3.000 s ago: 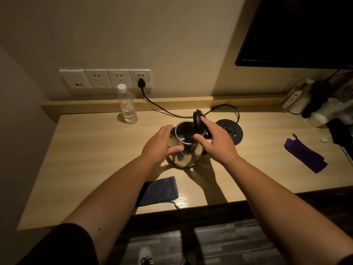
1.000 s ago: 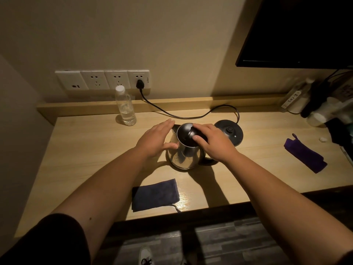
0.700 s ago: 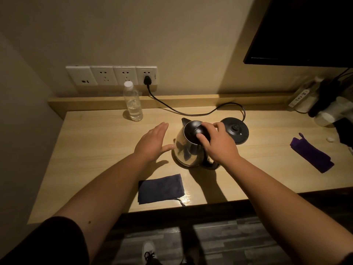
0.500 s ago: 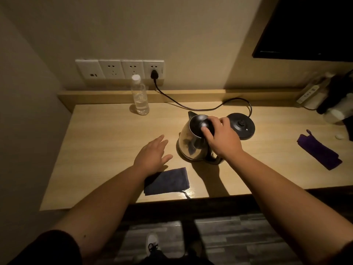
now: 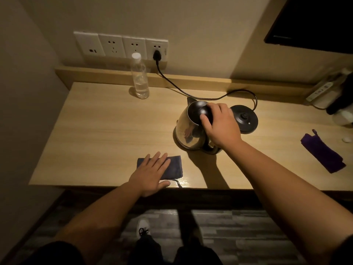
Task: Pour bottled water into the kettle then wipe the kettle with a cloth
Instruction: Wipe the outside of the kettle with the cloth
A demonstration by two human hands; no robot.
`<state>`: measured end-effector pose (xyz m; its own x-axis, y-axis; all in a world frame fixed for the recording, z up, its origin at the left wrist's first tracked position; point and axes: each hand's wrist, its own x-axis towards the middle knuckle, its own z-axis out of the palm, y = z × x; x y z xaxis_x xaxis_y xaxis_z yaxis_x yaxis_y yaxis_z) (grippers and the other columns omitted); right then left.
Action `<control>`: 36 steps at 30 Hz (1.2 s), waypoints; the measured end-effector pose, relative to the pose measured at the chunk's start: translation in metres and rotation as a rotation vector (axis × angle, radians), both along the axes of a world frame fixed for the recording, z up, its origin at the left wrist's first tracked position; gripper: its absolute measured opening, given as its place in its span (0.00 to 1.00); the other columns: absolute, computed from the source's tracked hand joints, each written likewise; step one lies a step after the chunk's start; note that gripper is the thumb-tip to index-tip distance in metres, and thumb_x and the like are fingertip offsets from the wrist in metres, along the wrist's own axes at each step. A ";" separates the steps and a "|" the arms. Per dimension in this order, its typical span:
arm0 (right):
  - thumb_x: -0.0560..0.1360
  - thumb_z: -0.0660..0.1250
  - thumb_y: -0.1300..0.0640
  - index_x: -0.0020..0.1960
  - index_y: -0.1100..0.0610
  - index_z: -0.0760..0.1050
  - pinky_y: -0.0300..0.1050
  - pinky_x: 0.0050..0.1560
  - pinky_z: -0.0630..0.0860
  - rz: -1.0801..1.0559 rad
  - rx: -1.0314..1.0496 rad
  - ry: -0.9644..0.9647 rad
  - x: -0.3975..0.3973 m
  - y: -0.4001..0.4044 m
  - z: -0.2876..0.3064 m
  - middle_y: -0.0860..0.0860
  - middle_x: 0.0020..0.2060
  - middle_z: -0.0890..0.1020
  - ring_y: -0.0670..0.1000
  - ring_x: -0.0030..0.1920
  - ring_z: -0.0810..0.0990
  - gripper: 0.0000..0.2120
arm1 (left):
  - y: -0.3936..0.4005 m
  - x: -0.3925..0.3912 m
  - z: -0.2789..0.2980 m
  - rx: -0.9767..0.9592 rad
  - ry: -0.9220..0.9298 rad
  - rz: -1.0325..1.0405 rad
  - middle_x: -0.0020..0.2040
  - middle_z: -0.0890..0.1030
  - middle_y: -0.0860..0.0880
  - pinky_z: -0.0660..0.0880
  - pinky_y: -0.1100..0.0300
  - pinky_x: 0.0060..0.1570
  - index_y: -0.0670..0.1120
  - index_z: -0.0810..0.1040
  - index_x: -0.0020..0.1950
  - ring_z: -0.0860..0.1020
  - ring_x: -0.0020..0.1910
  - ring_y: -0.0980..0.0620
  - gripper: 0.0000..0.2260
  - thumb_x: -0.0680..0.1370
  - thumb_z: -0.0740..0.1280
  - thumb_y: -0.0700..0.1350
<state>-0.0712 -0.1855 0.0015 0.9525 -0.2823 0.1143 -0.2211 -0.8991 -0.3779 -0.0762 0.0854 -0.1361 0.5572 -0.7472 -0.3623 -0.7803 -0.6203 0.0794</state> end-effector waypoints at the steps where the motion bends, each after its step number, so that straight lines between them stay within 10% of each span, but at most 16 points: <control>1: 0.78 0.57 0.42 0.71 0.51 0.66 0.56 0.62 0.71 0.011 -0.008 -0.004 0.001 -0.002 0.001 0.56 0.66 0.71 0.58 0.66 0.69 0.24 | -0.002 -0.003 -0.001 0.002 -0.011 0.013 0.81 0.40 0.46 0.35 0.46 0.74 0.48 0.42 0.81 0.38 0.79 0.45 0.37 0.79 0.46 0.68; 7: 0.76 0.64 0.50 0.64 0.57 0.73 0.55 0.64 0.67 0.491 -0.213 -0.301 -0.037 0.021 0.009 0.57 0.63 0.76 0.57 0.64 0.72 0.20 | -0.004 -0.026 0.000 0.019 -0.066 0.137 0.81 0.41 0.44 0.38 0.43 0.76 0.44 0.42 0.81 0.39 0.79 0.45 0.40 0.78 0.46 0.70; 10: 0.75 0.63 0.50 0.56 0.58 0.78 0.53 0.55 0.73 0.708 -0.199 -0.054 -0.070 0.053 -0.036 0.55 0.55 0.80 0.57 0.55 0.77 0.15 | -0.004 -0.035 0.001 0.027 -0.070 0.202 0.81 0.41 0.43 0.40 0.44 0.76 0.42 0.42 0.80 0.40 0.79 0.45 0.41 0.78 0.46 0.70; 19: 0.78 0.50 0.34 0.78 0.61 0.51 0.59 0.75 0.49 0.712 -0.255 0.393 -0.071 0.066 -0.132 0.59 0.78 0.53 0.59 0.78 0.50 0.39 | 0.000 -0.024 0.001 0.031 -0.049 0.168 0.81 0.41 0.42 0.40 0.44 0.76 0.41 0.40 0.80 0.40 0.79 0.44 0.45 0.77 0.52 0.71; 25: 0.75 0.48 0.31 0.73 0.64 0.63 0.64 0.72 0.58 0.690 -0.337 0.339 -0.083 0.068 -0.145 0.62 0.73 0.66 0.62 0.75 0.62 0.43 | 0.005 -0.024 -0.008 -0.014 -0.107 0.126 0.81 0.48 0.43 0.42 0.45 0.76 0.42 0.46 0.81 0.47 0.80 0.44 0.44 0.77 0.51 0.71; 29: 0.72 0.67 0.41 0.69 0.64 0.69 0.64 0.70 0.62 0.688 -0.352 0.288 -0.101 0.074 -0.146 0.63 0.69 0.72 0.63 0.71 0.68 0.34 | 0.011 -0.044 -0.010 -0.035 -0.131 0.095 0.78 0.62 0.41 0.54 0.45 0.75 0.41 0.57 0.79 0.60 0.77 0.42 0.39 0.77 0.65 0.62; 36: 0.71 0.68 0.56 0.58 0.57 0.77 0.55 0.67 0.64 0.747 -0.244 0.242 -0.099 0.075 -0.123 0.56 0.56 0.80 0.58 0.59 0.77 0.15 | 0.007 -0.059 0.009 -0.175 -0.096 0.087 0.62 0.78 0.41 0.74 0.46 0.59 0.41 0.73 0.69 0.78 0.58 0.41 0.33 0.67 0.77 0.45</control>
<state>-0.1701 -0.1101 -0.1217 0.8858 0.4419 -0.1417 0.4177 -0.8922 -0.1717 -0.1351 0.0927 -0.1272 0.6484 -0.7413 -0.1733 -0.7333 -0.6693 0.1192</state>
